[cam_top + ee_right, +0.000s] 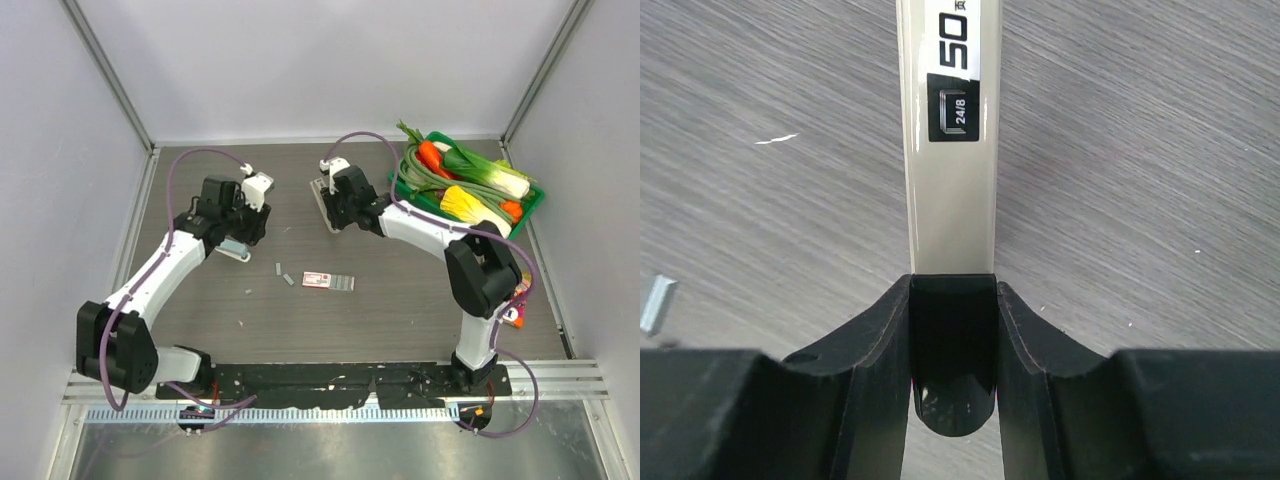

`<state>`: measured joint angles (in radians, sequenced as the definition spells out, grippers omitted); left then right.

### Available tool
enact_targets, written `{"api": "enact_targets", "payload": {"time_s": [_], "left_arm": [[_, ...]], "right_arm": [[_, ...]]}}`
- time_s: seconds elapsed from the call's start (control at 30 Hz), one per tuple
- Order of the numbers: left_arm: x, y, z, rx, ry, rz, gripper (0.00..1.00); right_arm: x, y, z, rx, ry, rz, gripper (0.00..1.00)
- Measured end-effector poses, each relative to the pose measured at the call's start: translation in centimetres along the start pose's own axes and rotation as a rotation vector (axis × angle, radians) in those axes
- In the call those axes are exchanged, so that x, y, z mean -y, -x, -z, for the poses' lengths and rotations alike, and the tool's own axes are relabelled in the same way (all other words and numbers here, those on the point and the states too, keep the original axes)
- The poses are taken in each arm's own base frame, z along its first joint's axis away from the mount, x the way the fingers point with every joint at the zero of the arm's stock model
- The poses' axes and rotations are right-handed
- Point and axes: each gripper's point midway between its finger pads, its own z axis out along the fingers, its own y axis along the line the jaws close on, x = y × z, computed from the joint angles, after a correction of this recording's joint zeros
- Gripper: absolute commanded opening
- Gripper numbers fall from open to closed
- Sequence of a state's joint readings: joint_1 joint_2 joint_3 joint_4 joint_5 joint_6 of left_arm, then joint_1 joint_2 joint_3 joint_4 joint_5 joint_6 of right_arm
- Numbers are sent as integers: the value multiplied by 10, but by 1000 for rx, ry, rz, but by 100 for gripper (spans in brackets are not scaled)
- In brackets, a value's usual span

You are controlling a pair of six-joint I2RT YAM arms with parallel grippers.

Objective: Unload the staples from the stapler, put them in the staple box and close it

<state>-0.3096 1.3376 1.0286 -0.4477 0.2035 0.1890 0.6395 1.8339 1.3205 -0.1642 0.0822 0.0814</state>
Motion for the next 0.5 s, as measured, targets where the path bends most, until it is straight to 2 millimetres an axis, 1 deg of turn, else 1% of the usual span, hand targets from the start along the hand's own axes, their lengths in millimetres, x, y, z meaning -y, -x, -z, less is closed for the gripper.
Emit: {"api": "enact_targets", "payload": {"time_s": [0.17, 0.23, 0.27, 0.33, 0.37, 0.5], "left_arm": [[4, -8, 9, -19, -11, 4, 46], [5, -12, 11, -28, -13, 6, 47], [7, -17, 13, -39, -14, 9, 47], [8, -21, 15, -45, -15, 10, 47], [9, -24, 16, -50, -16, 11, 47], [11, -33, 20, -67, -17, 12, 48]], "right_arm": [[8, -12, -19, -97, -48, 35, 1], [9, -18, -25, -130, -61, 41, 2], [10, -21, -28, -146, -65, 44, 8], [10, -28, -32, -173, -71, 50, 17], [10, -31, -34, -184, -73, 52, 19], [9, -32, -35, -200, -76, 57, 35]]}}
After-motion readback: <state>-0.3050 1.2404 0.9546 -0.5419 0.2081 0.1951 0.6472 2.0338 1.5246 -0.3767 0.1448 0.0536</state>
